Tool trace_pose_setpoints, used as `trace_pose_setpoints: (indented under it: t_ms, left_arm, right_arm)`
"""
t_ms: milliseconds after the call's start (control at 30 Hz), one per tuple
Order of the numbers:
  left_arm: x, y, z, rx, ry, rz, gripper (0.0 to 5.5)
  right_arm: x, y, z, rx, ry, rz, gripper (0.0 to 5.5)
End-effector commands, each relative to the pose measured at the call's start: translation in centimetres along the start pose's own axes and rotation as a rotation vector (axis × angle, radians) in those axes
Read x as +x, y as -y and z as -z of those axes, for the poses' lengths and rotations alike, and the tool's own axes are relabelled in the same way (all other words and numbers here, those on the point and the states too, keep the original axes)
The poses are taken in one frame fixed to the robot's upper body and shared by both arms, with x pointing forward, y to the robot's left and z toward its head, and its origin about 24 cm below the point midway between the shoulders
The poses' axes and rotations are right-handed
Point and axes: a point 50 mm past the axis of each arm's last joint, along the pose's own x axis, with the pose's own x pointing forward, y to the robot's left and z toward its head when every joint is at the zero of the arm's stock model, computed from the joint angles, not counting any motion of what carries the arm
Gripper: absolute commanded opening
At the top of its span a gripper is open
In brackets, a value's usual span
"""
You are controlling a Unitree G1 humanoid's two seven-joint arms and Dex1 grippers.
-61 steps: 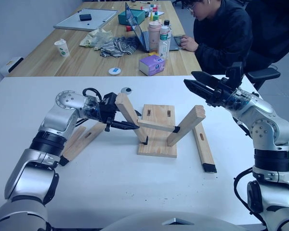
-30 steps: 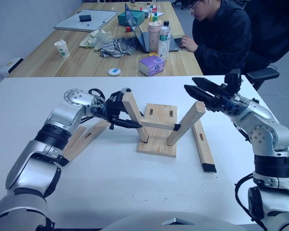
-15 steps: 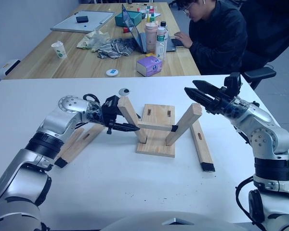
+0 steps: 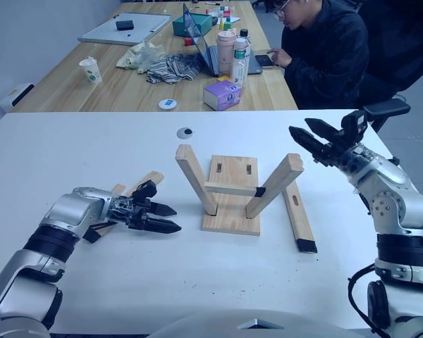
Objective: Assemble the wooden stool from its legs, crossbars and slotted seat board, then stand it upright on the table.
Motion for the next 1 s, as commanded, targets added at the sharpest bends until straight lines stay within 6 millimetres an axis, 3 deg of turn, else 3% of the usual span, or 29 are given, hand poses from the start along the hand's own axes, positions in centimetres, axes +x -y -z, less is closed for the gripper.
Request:
trace_pose_setpoints:
  t_ms: [33, 167, 300, 433, 567, 633, 700, 767, 900, 1000]
  left_arm:
    - [0.9, -2.5, 0.2, 0.170, -0.019, -0.333, 4.76]
    - [3.5, -3.5, -0.1, 0.419, -0.031, -0.516, 4.79]
    - [6.1, -3.6, -0.2, 0.616, -0.087, -0.556, 4.79]
    - [7.0, -3.5, 0.2, 0.674, -0.121, -0.490, 4.79]
    - [4.5, -5.2, 0.7, 0.601, -0.106, -0.567, 4.79]
    - [2.5, -6.5, 0.3, 0.572, -0.065, -0.694, 4.79]
    - [-0.3, -7.5, -0.1, 0.541, -0.057, -0.832, 4.79]
    - [-3.1, -7.5, -0.6, 0.522, -0.044, -0.858, 4.79]
    - [-5.1, -4.0, -1.7, 0.442, 0.072, -0.350, 4.79]
    - [-5.1, -1.0, -2.0, 0.366, 0.053, -0.044, 4.79]
  right_arm:
    - [-1.1, -2.2, 4.7, -0.197, -0.278, -0.060, 3.61]
    - [-0.3, -4.2, 8.7, -0.461, -0.421, -0.120, 2.96]
    - [0.9, -6.8, 10.4, -0.560, -0.447, -0.251, 2.29]
    - [0.0, -10.7, 9.4, -0.388, -0.395, -0.528, 2.23]
    - [-0.7, -12.8, 7.6, -0.226, -0.314, -0.676, 2.23]
    - [-0.9, -11.9, 7.3, -0.244, -0.333, -0.656, 2.23]
    - [-1.1, -9.9, 6.7, -0.297, -0.358, -0.601, 2.23]
    - [-1.3, -7.2, 5.5, -0.382, -0.386, -0.540, 2.23]
    - [0.5, -2.6, 2.3, -0.461, -0.246, -0.286, 2.23]
    - [3.1, -1.0, 1.8, -0.447, -0.140, -0.128, 2.23]
